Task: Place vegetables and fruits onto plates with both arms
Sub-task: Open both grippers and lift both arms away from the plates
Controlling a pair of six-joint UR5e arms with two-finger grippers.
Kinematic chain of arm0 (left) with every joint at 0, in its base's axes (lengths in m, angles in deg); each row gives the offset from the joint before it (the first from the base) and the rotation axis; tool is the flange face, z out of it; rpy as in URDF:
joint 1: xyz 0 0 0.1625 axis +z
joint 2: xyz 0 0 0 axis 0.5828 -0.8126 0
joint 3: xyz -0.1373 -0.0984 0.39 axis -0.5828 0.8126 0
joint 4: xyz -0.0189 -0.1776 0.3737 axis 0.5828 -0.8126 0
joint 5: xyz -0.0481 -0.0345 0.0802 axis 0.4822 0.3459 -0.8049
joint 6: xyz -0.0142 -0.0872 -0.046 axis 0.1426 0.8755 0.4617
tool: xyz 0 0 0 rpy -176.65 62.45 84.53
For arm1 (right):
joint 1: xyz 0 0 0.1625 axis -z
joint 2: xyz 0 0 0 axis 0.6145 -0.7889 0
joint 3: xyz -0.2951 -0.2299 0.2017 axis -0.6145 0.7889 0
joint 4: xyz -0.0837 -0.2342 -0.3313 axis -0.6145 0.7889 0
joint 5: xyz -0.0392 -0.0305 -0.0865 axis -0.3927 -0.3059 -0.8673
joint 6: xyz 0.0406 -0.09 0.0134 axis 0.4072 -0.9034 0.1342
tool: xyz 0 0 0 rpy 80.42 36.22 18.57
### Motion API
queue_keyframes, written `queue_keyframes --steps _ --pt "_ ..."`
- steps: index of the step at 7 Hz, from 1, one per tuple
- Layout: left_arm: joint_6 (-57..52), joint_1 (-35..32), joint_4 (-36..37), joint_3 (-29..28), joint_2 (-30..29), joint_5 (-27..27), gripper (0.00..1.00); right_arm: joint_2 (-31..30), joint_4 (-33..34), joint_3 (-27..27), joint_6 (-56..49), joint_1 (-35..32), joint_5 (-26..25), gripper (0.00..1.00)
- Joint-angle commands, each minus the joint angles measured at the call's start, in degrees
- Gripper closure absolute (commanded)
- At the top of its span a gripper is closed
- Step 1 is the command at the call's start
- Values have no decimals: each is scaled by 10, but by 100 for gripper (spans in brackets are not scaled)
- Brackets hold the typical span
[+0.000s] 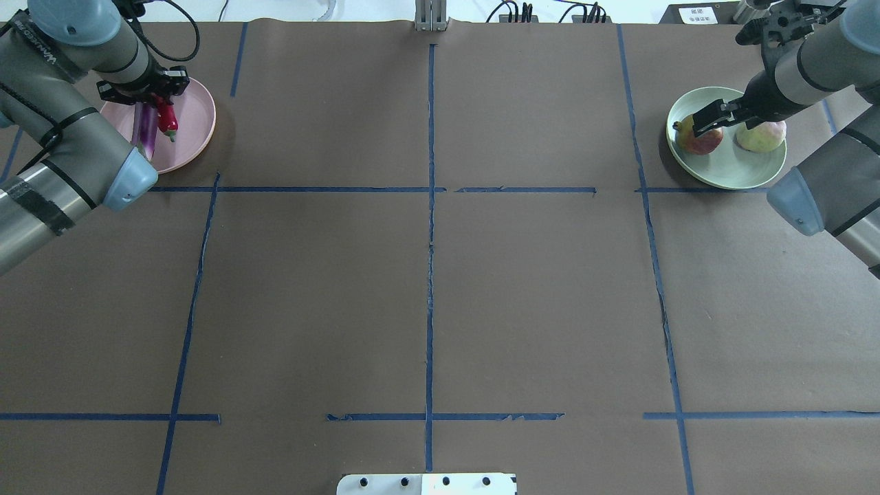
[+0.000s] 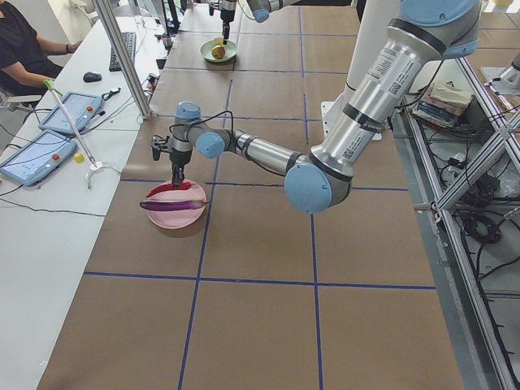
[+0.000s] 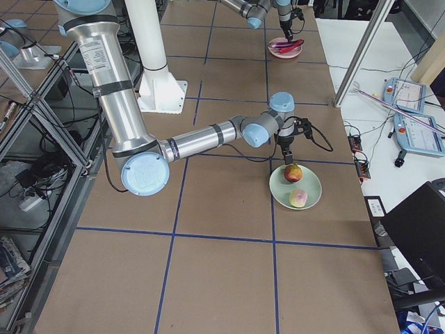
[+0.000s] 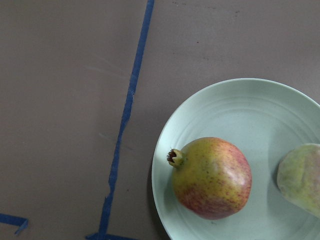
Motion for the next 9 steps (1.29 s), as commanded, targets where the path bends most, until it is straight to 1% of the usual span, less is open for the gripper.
queue_keyframes --steps 1,2,3,4,5,6,7,8,9 --pt "-27 -25 1 38 5 99 0 -22 1 -16 2 -19 36 0" --pt "-26 -30 29 154 61 115 0 -38 23 -29 -4 -89 118 0" --pt "-33 -29 90 298 150 141 0 -57 46 -32 -48 -153 197 0" --pt "-40 -27 128 403 218 188 0 -96 50 -30 -142 -192 203 0" --pt "-117 -31 137 435 256 207 0 -114 86 -24 -237 -226 195 0" --pt "-213 -52 170 455 287 219 0 -114 165 -25 -347 -265 175 0" --pt "-344 -93 226 454 290 221 0 -113 236 -25 -434 -290 140 0" --pt "-477 -137 289 448 290 218 0 -111 308 -27 -481 -298 133 0" --pt "-601 -197 335 436 305 221 0 -111 338 -30 -494 -299 134 0"
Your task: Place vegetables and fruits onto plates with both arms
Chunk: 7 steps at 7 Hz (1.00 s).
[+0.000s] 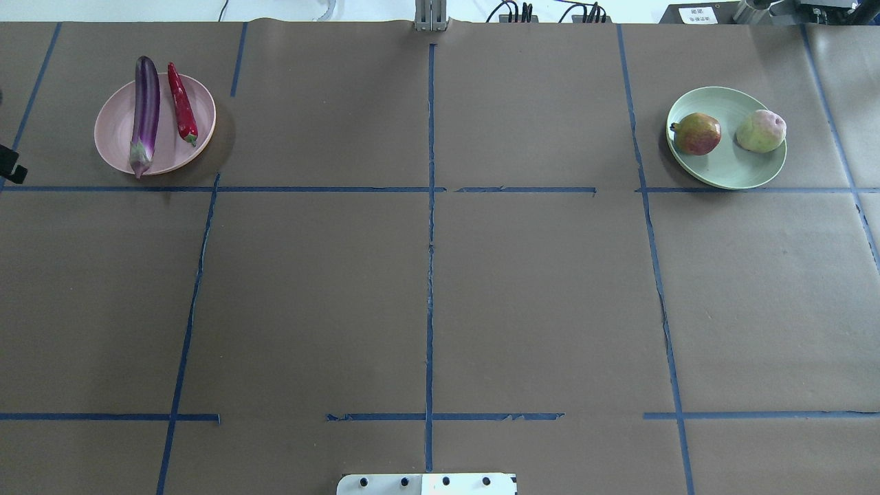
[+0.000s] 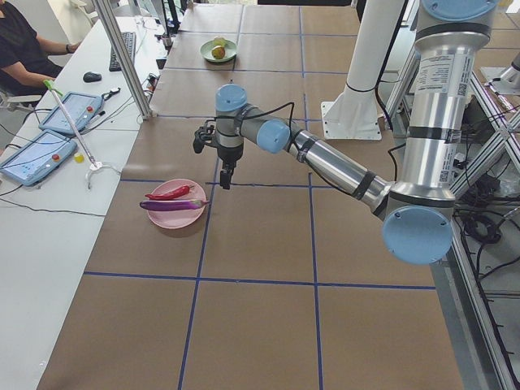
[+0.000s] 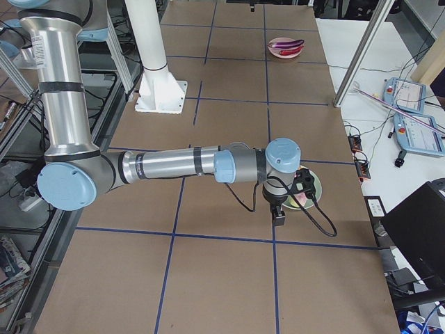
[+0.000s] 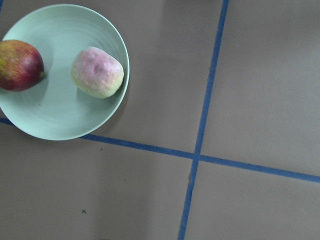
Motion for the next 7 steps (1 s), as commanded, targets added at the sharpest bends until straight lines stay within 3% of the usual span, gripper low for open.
queue_keyframes --steps 1,2,4,7 --pt "-184 -118 71 -24 27 11 0 -5 52 -12 -36 -7 -1 0" --pt "-189 -131 79 -41 28 56 0 -14 54 -43 -39 -7 0 0" --pt "-188 -131 81 -34 49 65 0 -42 57 -93 -39 -7 1 0" --pt "-181 -131 81 -27 48 77 0 -49 57 -92 -38 -2 -1 0"
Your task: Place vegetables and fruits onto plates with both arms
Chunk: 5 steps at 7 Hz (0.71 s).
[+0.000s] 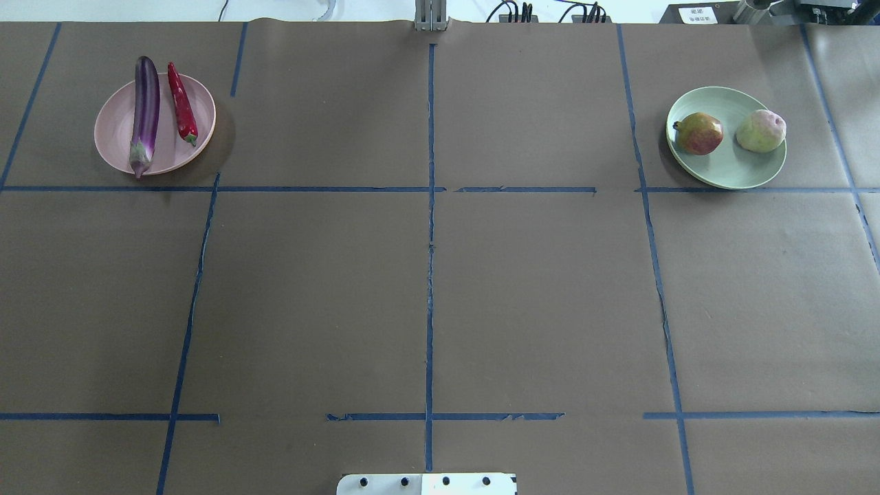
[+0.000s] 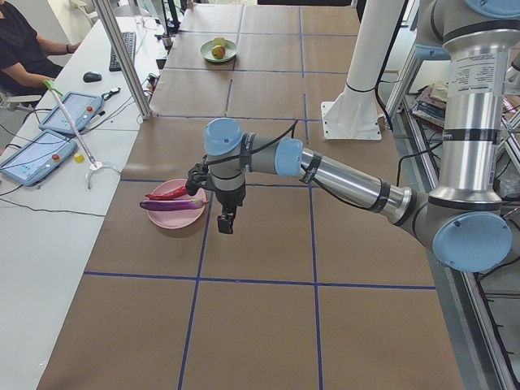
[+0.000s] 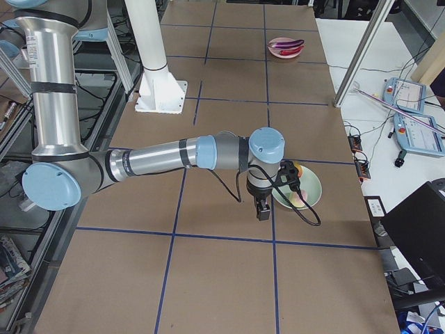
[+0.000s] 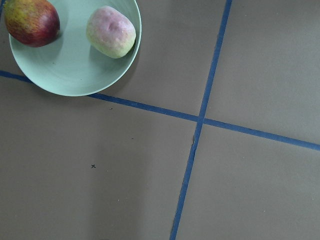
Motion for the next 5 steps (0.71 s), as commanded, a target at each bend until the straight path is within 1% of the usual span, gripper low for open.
queue_keyframes --steps 1,2,5 --pt "1 0 -3 5 0 7 0 -2 -3 -1 5 13 -4 0" --pt "2 0 0 10 3 6 0 0 -4 0 6 24 -7 0" --pt "-2 2 -3 5 18 17 0 -3 -4 2 7 25 -7 0"
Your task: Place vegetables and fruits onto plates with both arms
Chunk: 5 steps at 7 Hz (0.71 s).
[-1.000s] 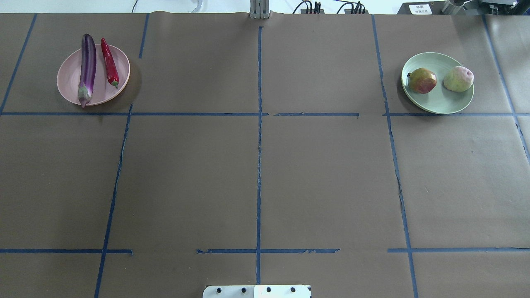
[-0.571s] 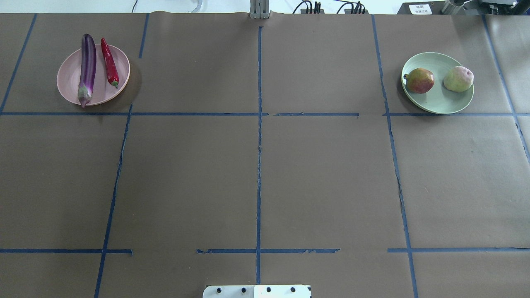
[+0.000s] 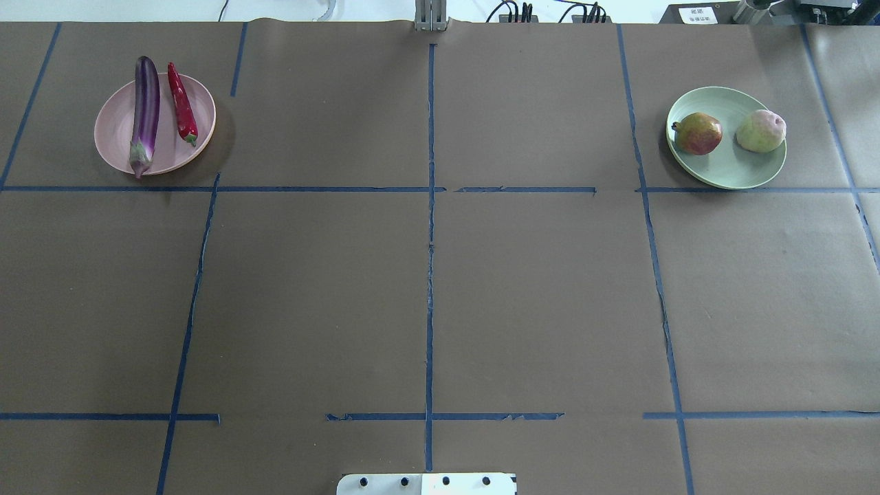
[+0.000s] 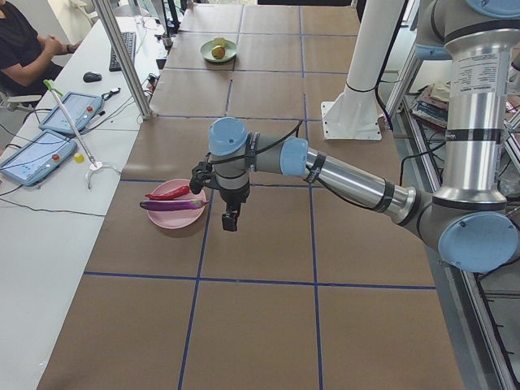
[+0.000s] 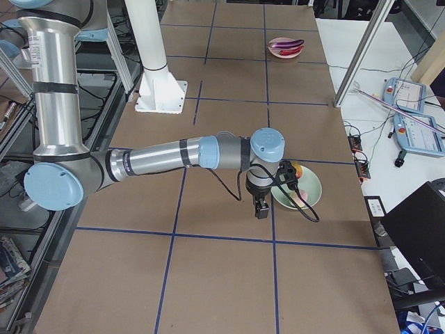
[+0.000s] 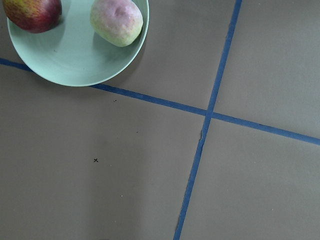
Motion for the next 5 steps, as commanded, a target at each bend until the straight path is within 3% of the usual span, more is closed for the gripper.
queue_keyframes --steps 1,5 --pt "-1 2 1 -4 6 1 0 0 0 4 0 1 -1 0" --pt "-1 3 2 -4 22 -3 0 0 4 5 2 7 1 0"
